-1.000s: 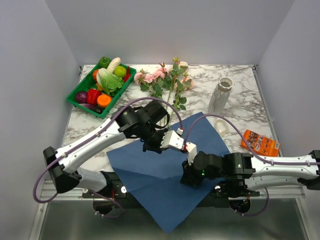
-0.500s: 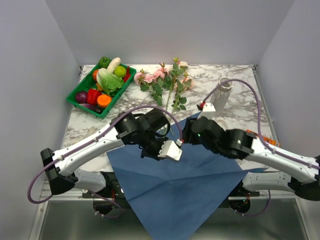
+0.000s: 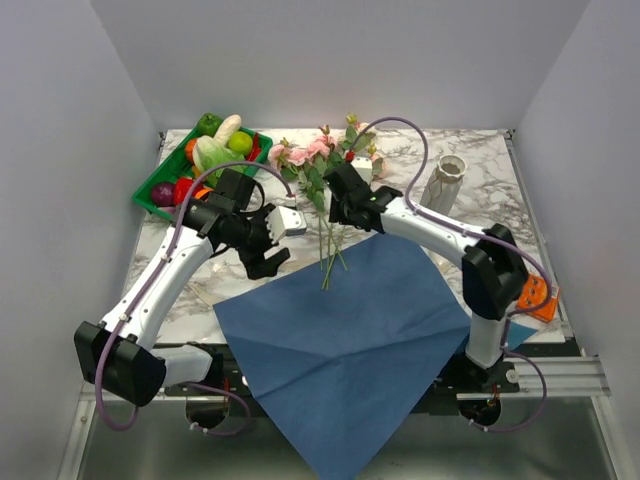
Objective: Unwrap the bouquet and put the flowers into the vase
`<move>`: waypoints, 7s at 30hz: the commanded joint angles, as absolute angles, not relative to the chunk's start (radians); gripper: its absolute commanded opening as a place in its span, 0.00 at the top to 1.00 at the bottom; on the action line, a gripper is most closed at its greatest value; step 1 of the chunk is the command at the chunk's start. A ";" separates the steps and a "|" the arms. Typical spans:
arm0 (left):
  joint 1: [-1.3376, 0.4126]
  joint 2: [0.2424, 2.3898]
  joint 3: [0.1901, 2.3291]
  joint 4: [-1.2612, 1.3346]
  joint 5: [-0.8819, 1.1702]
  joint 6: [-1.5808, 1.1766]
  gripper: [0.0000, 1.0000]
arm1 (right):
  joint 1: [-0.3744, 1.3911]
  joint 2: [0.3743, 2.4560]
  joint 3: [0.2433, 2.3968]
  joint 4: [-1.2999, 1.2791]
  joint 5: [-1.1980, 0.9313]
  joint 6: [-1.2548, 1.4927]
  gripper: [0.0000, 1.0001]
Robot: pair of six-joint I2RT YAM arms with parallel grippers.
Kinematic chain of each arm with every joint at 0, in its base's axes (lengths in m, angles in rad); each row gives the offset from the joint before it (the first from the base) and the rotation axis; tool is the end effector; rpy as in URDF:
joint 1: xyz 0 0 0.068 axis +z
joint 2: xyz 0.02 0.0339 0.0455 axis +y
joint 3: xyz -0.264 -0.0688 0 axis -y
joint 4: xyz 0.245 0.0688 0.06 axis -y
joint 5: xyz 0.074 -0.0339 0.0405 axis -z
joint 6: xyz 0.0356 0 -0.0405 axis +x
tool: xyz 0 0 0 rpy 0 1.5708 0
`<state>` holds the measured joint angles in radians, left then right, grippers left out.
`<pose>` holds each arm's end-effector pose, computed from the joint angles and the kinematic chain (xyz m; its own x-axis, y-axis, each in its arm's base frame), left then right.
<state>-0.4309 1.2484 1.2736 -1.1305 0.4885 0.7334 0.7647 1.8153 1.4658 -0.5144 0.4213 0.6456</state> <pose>0.1994 -0.1100 0.3358 -0.2282 0.7555 -0.6142 0.9597 0.2808 -0.0111 0.3015 0.2691 0.2612 -0.7031 0.0864 -0.7059 -0.0214 0.9896 0.1424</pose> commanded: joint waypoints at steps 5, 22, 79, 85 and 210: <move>-0.382 1.210 1.100 -0.999 0.502 0.715 0.16 | 0.713 2.035 1.601 -0.443 0.434 0.660 0.49; -0.606 1.123 1.158 -1.147 0.669 0.750 0.17 | 0.715 2.186 1.605 -0.459 0.526 0.747 0.55; -0.879 1.422 0.798 -0.832 0.089 0.744 0.40 | 0.604 1.150 0.943 1.266 0.861 -0.592 0.99; -0.764 1.509 0.776 -0.717 0.035 0.745 0.45 | 0.526 1.196 1.000 1.241 0.833 -0.555 0.99; -0.219 1.266 1.293 -0.819 0.454 0.419 0.34 | 0.753 2.169 1.634 -0.377 0.551 0.497 0.32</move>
<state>-0.2256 1.3014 1.3159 -0.8249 0.4061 0.4229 0.7578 2.1410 1.6016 -0.3531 0.5049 0.4438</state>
